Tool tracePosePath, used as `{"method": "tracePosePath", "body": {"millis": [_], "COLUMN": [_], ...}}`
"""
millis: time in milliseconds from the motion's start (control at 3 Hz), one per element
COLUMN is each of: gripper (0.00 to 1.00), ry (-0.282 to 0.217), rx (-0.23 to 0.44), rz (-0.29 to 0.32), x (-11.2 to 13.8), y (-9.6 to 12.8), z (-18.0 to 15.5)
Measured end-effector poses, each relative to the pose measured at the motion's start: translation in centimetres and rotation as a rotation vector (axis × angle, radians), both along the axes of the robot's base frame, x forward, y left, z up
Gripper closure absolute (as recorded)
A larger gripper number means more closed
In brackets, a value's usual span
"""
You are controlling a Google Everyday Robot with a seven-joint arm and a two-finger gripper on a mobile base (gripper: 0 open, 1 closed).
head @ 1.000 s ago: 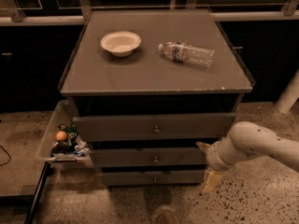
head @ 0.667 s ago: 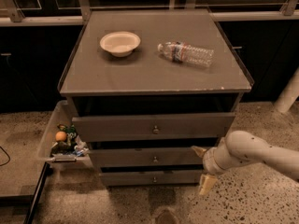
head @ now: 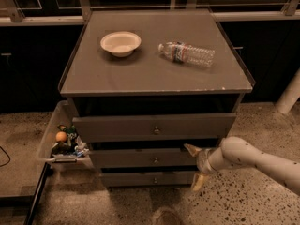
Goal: Open middle drawer
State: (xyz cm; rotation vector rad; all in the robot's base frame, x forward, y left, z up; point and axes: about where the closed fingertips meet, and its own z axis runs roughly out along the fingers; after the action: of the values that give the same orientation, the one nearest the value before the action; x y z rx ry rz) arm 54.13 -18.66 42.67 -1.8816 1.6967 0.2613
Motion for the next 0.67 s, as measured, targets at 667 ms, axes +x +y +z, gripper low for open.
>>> {"method": "tracePosePath", "body": {"millis": [667], "gripper": [0.00], "ry": [-0.078], "rx": [0.016], "rz": [0.041], "x": [4.5], "y": [0.5], "z": [-1.1]}}
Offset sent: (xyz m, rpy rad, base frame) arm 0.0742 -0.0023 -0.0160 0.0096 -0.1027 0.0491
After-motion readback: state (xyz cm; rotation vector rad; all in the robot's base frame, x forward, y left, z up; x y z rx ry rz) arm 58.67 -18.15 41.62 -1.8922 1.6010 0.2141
